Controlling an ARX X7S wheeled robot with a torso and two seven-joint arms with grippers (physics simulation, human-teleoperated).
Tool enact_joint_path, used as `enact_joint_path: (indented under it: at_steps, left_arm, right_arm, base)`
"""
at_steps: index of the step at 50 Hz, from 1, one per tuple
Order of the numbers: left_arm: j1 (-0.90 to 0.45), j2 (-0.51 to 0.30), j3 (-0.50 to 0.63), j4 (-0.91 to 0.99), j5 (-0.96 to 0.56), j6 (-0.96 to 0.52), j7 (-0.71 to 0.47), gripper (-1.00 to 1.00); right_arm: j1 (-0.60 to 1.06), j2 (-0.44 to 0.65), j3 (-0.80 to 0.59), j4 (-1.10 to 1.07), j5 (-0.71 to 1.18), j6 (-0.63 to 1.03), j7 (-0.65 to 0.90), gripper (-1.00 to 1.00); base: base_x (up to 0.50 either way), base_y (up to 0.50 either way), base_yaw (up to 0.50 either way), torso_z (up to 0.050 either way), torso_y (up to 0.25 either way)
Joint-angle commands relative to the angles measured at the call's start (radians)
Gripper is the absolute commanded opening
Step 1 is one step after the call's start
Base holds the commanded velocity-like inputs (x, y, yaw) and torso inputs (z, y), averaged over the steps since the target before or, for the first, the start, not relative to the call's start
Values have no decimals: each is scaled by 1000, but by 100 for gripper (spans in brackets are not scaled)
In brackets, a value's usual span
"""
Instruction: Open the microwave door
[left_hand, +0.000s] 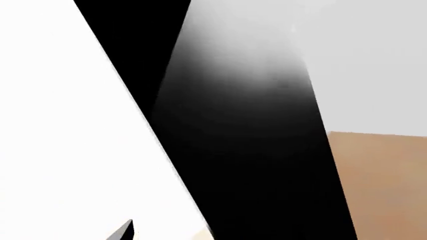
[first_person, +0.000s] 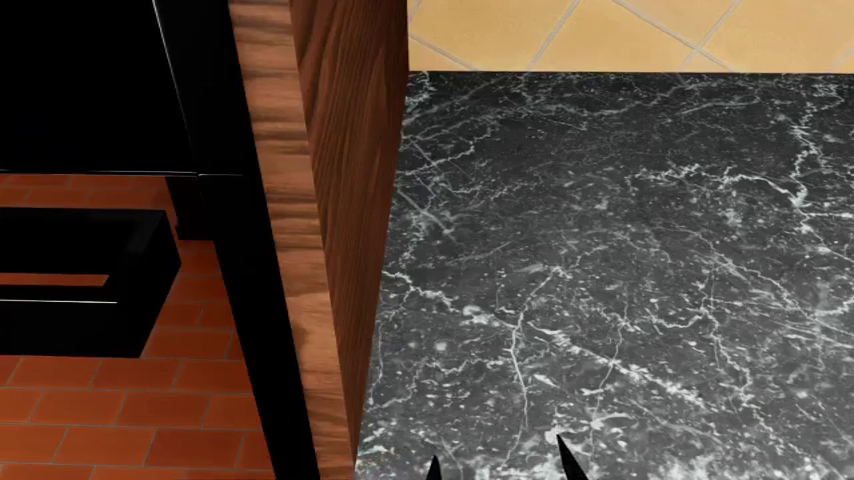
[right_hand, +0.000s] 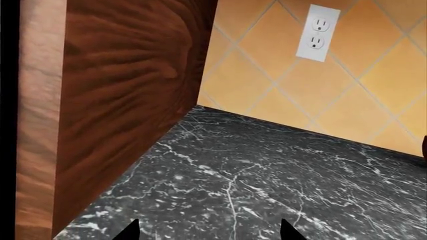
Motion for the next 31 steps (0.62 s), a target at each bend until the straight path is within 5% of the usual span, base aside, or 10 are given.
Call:
enact_joint_path:
  at_steps: [1, 16, 27, 31]
  left_arm:
    - [-27, 2, 56, -149, 73, 69, 11, 100]
    - [-148, -25, 108, -447, 212, 177, 29, 100]
    - [-522, -31, 242, -714, 450, 276, 73, 100]
    - [-534, -49, 214, -740, 495, 280, 61, 100]
  right_arm:
    - [1, 1, -2, 0, 1, 1, 3, 100]
    - [4, 1, -7, 10, 2, -4, 6, 100]
    - [5, 5, -7, 2, 3, -1, 9, 100]
    - [8, 5, -8, 6, 4, -2, 9, 100]
  base:
    - [0, 0, 0, 0, 0]
    - [0, 0, 0, 0, 0]
    - [0, 0, 0, 0, 0]
    - [0, 0, 0, 0, 0]
